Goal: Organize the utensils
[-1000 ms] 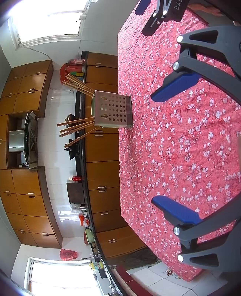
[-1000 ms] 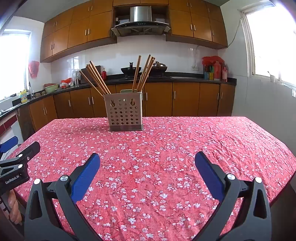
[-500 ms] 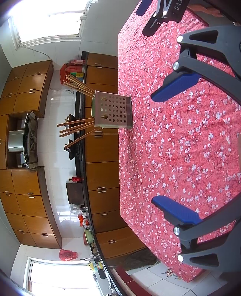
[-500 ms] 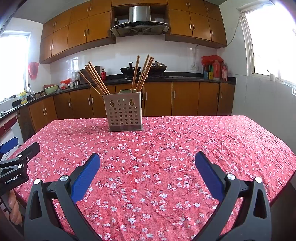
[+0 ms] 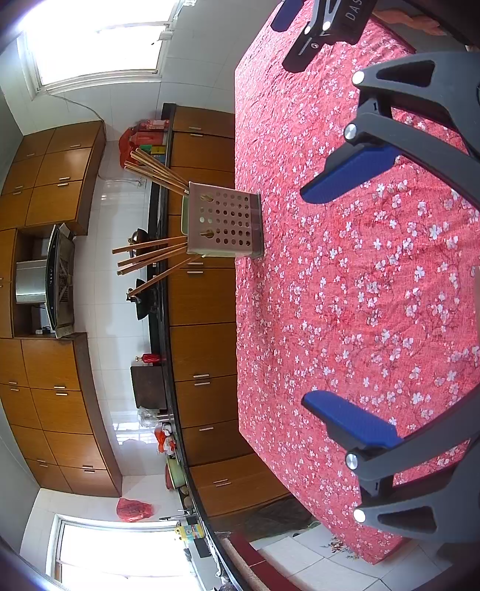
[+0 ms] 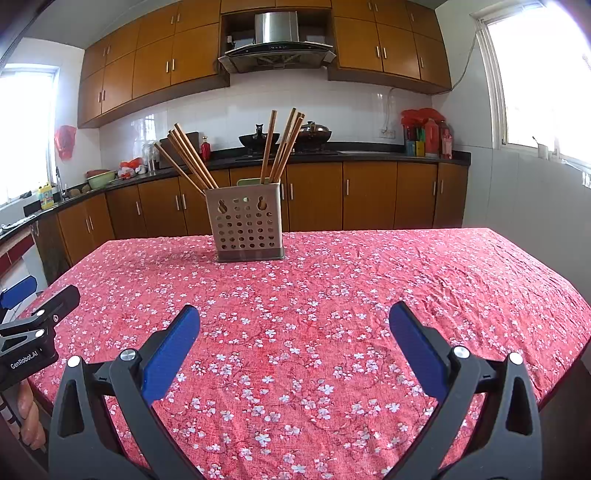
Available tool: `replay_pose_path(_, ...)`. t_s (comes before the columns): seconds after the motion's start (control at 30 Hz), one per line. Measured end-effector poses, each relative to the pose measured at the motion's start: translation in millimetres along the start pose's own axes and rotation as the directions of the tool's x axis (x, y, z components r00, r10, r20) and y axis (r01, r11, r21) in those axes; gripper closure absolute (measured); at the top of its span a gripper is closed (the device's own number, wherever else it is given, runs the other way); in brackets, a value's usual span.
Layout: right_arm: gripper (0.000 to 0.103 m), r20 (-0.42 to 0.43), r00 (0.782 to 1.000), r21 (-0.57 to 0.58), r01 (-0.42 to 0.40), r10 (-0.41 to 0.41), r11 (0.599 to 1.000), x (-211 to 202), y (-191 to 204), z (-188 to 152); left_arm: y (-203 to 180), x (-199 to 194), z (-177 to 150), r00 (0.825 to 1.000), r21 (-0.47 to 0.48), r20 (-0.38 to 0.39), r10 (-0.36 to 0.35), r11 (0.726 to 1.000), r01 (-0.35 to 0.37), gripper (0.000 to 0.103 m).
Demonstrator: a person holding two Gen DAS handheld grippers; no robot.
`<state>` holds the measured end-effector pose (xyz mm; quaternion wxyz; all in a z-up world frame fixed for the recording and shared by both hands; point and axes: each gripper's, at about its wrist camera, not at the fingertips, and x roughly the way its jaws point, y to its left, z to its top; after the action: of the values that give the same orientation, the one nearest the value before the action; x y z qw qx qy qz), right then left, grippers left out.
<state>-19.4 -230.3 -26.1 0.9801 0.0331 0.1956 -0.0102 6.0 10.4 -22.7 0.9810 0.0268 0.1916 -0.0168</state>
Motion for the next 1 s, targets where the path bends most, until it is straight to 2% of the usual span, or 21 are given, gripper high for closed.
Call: replay_pose_path(1.0, 0.002, -0.003, 1.0, 0.005, 0.001, -0.001, 1.0, 1.0, 2.1, 0.0, -0.3, 0.3, 0.1, 1.0, 0.001, -0.001, -0.001, 1.0, 0.001, 0.004)
